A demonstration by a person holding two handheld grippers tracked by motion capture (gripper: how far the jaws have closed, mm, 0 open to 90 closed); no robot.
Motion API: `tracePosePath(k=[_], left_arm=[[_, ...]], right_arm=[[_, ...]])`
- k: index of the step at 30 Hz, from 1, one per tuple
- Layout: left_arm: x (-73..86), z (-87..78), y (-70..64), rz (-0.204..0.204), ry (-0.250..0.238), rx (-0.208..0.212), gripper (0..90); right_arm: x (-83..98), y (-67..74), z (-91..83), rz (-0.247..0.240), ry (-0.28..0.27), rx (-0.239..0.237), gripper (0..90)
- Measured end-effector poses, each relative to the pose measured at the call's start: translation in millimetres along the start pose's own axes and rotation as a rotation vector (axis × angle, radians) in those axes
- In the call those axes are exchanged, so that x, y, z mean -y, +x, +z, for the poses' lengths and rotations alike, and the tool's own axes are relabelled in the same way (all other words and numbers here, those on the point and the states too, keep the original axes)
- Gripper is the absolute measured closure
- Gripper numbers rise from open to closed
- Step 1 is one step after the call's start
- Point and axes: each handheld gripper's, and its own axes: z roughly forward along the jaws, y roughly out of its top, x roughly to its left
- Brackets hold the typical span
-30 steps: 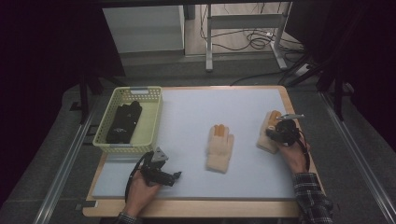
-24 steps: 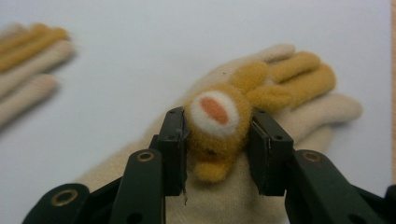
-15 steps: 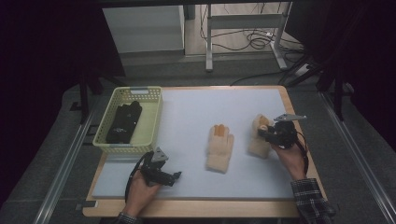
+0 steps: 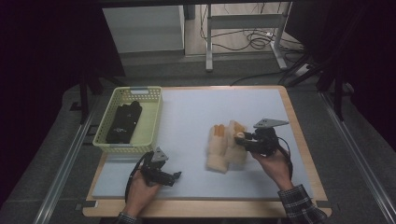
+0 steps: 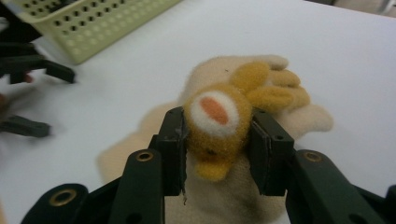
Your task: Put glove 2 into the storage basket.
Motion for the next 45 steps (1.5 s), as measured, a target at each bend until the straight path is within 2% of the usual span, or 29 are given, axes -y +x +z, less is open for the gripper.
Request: tracePosePath(k=[3, 6, 7, 9, 12, 15, 19, 23, 28, 29, 32, 34, 36, 42, 45], left_arm=[[0.0, 0.0, 0.2, 0.002, 0.000, -0.001, 2.2], [0.0, 0.0, 0.2, 0.002, 0.000, -0.001, 2.2], [0.0, 0.0, 0.2, 0.002, 0.000, -0.001, 2.2], [0.0, 0.0, 0.0, 0.000, 0.000, 0.000, 2.2], [0.0, -0.2, 0.2, 0.003, 0.002, 0.001, 2.2], [0.0, -0.2, 0.2, 0.003, 0.003, 0.001, 2.2], [0.0, -0.3, 0.4, 0.006, 0.004, 0.001, 2.2], [0.0, -0.3, 0.4, 0.006, 0.005, 0.001, 2.2], [0.0, -0.3, 0.5, 0.007, 0.005, 0.001, 2.2], [-0.1, -0.3, 0.5, 0.008, 0.004, 0.000, 2.2], [-0.1, -0.3, 0.5, 0.008, 0.005, 0.000, 2.2], [0.0, -0.3, 0.4, 0.006, 0.005, 0.001, 2.2], [0.0, -0.3, 0.4, 0.006, 0.005, 0.001, 2.2], [0.0, -0.3, 0.4, 0.006, 0.005, 0.001, 2.2], [0.0, -0.3, 0.4, 0.006, 0.005, 0.001, 2.2]], right_arm=[[-5.1, 14.8, 9.1, -0.013, 0.001, -0.034, 59.7], [-9.4, 26.5, 21.9, -0.016, 0.008, -0.044, 59.5], [-9.8, 28.3, 25.7, -0.021, 0.013, -0.042, 59.3], [-8.4, 33.4, 38.4, -0.032, 0.030, -0.004, 58.9], [-1.2, 33.4, 55.4, -0.034, 0.060, 0.038, 57.3], [8.7, 31.9, 69.3, -0.011, 0.086, 0.031, 53.0], [16.4, 31.2, 78.3, -0.010, 0.092, 0.034, 48.7], [14.3, 29.7, 75.2, -0.008, 0.092, 0.017, 43.9], [6.8, 27.0, 54.3, -0.029, 0.060, 0.014, 43.6], [6.5, 26.3, 50.6, -0.033, 0.058, 0.021, 44.6], [9.7, 21.1, 37.3, -0.041, 0.055, 0.035, 56.0], [16.7, 17.3, 29.9, -0.056, 0.079, 0.051, 65.6], [26.1, 14.7, 27.9, -0.050, 0.100, 0.046, 70.2], [50.4, 17.9, 30.3, -0.046, 0.151, 0.003, 72.6], [54.4, 22.4, 32.4, -0.053, 0.150, -0.006, 72.5]])
